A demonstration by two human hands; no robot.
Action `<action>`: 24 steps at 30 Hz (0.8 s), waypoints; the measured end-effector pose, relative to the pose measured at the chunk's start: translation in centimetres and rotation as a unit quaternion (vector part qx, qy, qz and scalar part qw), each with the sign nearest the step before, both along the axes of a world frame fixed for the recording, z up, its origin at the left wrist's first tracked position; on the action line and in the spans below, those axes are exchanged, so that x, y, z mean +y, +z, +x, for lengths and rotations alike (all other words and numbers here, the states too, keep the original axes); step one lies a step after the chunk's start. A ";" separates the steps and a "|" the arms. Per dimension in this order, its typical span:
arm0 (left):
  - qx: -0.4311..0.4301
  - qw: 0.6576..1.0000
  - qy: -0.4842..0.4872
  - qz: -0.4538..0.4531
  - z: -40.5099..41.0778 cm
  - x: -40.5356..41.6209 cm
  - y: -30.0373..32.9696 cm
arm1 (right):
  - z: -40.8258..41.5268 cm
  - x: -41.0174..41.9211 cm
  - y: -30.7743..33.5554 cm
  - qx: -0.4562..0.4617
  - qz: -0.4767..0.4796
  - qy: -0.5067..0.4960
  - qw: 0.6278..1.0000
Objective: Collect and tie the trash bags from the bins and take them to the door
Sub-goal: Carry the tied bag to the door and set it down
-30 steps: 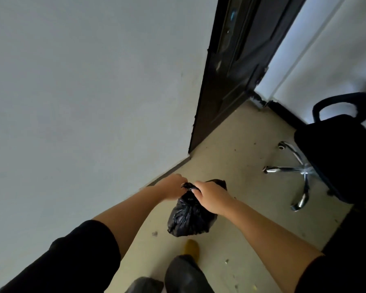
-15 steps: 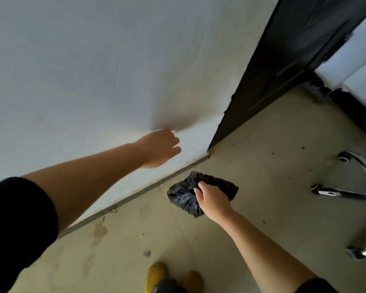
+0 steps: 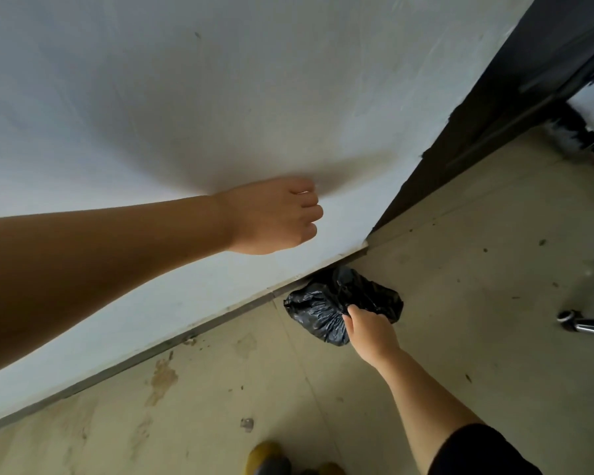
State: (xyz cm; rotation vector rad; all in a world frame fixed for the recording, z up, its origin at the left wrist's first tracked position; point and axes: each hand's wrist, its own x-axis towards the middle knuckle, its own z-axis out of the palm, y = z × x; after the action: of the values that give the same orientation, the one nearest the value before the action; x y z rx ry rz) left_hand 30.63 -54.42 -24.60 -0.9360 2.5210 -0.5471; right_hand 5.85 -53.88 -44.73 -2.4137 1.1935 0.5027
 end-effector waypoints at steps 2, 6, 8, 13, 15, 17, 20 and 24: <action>0.001 1.000 0.015 0.020 -0.1 0.1 0.4 | 0.1 -0.8 1.1 0.030 0.020 -0.025 0.999; 0.013 0.989 0.114 0.096 -1.6 0.5 2.1 | -0.1 -2.9 6.7 0.053 0.046 -0.066 0.995; 0.016 0.957 0.222 0.183 -3.4 1.0 3.9 | -0.3 -3.9 10.7 0.055 0.044 -0.074 0.995; 0.148 0.890 0.341 0.263 -6.6 2.7 11.6 | -1.1 -5.7 23.2 0.063 0.030 -0.078 0.994; 0.210 0.846 0.409 0.270 -6.4 3.9 15.0 | -1.2 -5.8 28.9 0.062 0.024 -0.070 0.995; 0.250 0.811 0.456 0.268 -6.1 5.7 18.3 | -1.4 -5.4 34.7 0.051 0.015 -0.064 0.997; 0.299 0.773 0.506 0.241 -6.0 8.6 22.6 | -1.5 -3.9 42.5 0.036 -0.017 -0.045 0.998; 0.349 0.738 0.535 0.216 -6.8 12.2 27.1 | -1.2 -0.8 49.0 0.040 -0.070 0.012 0.997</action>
State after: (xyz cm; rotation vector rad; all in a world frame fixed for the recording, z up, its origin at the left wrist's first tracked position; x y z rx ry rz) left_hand 23.84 -42.24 2.47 -2.3573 1.8655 0.8526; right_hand 4.68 -54.72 4.28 -2.5507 1.2732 0.5438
